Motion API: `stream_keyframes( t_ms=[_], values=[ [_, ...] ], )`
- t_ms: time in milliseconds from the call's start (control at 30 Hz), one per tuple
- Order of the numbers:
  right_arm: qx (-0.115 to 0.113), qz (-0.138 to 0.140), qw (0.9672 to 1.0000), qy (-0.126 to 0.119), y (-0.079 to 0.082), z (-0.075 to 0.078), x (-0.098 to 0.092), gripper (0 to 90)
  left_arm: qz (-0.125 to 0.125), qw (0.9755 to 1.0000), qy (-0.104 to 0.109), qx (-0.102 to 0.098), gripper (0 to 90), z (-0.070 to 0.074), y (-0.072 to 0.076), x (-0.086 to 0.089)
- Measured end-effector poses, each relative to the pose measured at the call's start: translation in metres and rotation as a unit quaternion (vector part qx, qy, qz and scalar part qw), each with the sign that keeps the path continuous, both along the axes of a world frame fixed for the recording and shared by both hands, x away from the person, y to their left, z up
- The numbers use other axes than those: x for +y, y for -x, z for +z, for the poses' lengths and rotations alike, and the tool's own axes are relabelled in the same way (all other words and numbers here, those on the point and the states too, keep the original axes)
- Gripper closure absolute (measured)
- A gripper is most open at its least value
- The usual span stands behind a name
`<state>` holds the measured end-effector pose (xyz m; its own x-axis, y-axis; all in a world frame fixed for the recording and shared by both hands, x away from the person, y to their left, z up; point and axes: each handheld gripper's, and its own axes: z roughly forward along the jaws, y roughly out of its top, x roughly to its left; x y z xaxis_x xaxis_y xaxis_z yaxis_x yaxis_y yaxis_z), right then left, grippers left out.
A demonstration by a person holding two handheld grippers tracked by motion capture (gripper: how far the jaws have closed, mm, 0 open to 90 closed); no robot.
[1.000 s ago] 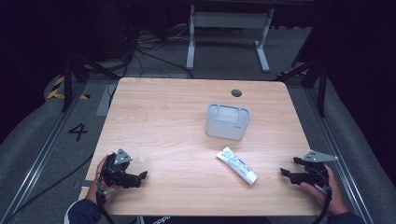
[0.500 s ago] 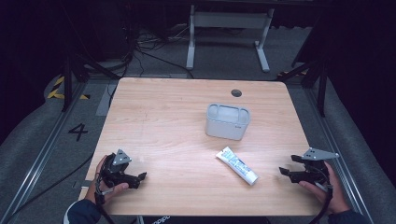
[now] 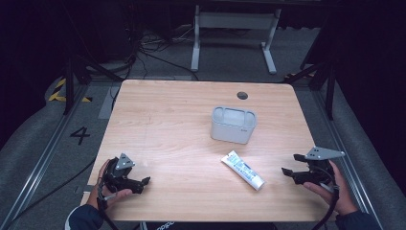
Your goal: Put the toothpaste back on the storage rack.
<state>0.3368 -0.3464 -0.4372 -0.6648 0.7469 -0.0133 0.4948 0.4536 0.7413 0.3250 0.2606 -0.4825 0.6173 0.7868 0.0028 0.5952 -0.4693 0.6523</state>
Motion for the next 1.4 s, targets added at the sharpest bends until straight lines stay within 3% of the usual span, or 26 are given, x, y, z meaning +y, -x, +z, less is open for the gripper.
stream_keyframes(
  t_ms=[500, 967, 1400],
  values=[
    [-0.009, 0.045, 0.9989, 0.011, -0.005, 0.02, 0.034, 29.0, -0.001, 1.0, 0.0, 0.0, 0.5, 0.0, 0.0, 0.0],
    [0.003, 0.091, 0.9953, 0.03, -0.013, 0.02, 0.076, 29.0, -0.002, 1.0, 0.0, 0.0, 0.5, 0.0, 0.0, 0.0],
    [0.013, 0.11, 0.9931, 0.038, -0.019, 0.018, 0.099, 30.3, -0.003, 1.0, 0.0, 0.0, 0.5, 0.0, 0.0, 0.001]
  ],
)
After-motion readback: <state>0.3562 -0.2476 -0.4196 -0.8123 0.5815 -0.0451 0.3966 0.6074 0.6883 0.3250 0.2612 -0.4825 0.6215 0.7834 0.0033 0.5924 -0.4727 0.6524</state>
